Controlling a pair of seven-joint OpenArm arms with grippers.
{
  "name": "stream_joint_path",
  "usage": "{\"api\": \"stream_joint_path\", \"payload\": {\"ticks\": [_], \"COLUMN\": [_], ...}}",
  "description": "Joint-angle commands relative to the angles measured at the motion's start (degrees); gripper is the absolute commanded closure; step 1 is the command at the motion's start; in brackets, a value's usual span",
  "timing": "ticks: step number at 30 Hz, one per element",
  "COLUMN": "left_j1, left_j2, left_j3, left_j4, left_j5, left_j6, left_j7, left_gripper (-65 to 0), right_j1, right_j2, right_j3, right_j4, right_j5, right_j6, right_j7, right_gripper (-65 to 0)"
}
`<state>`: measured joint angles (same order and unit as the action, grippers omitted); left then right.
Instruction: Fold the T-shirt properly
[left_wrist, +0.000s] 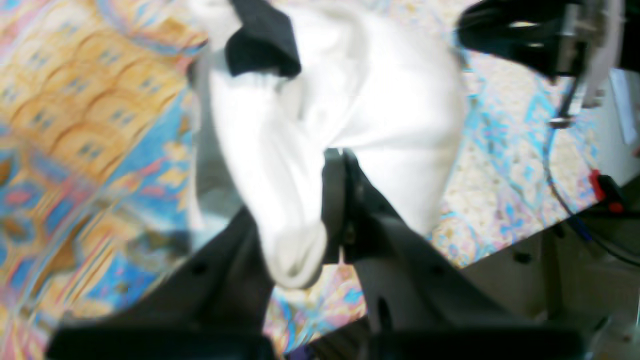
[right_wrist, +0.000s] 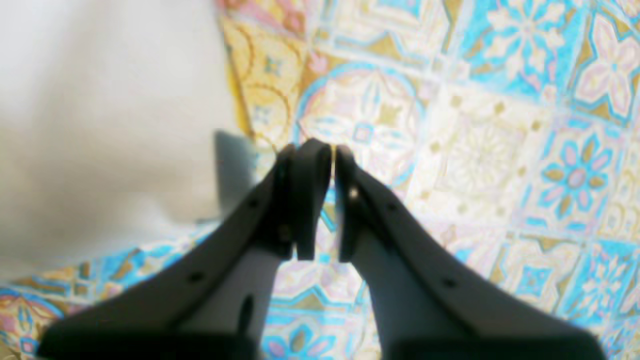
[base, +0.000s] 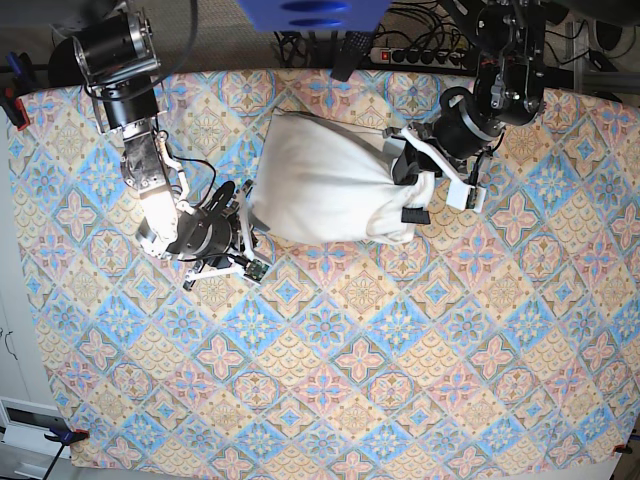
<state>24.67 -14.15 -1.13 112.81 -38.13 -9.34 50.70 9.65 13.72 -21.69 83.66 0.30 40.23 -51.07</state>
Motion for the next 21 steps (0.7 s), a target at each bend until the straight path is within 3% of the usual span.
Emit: {"api": "stream_joint_path", "payload": {"ticks": [1, 7, 11, 21], "left_j1": [-0.09, -3.08, -7.48, -11.70], "left_j2": [-0.31, -0.92, -0.84, 0.31], "left_j3": [-0.68, -0.50, 3.46, 8.29], "left_j4": [-0.24, -12.81, -20.81, -25.30], "left_j5": [-0.42, 0.55, 0.63, 0.63], "left_j6": [-0.37, -0.63, -0.81, -0.72], "left_j7": [-1.16, -1.42, -1.60, -1.60], "left_gripper": [0.0, 0.0, 0.0, 0.0], "right_j1": [1.30, 1.30, 0.77, -8.99], "right_j2": [0.31, 0.31, 0.31, 1.36], "right_j3": [0.37, 0.02, 0.02, 0.20], "right_j4": [1.13, 1.22, 3.07, 21.35], "right_j5": [0.54, 0.54, 0.54, 0.63], "right_j6": [-0.23, -0.23, -0.23, -0.23], "right_j7": [0.91, 0.91, 0.48, 0.21], "right_gripper": [-5.9, -5.9, -5.9, -6.0]}}
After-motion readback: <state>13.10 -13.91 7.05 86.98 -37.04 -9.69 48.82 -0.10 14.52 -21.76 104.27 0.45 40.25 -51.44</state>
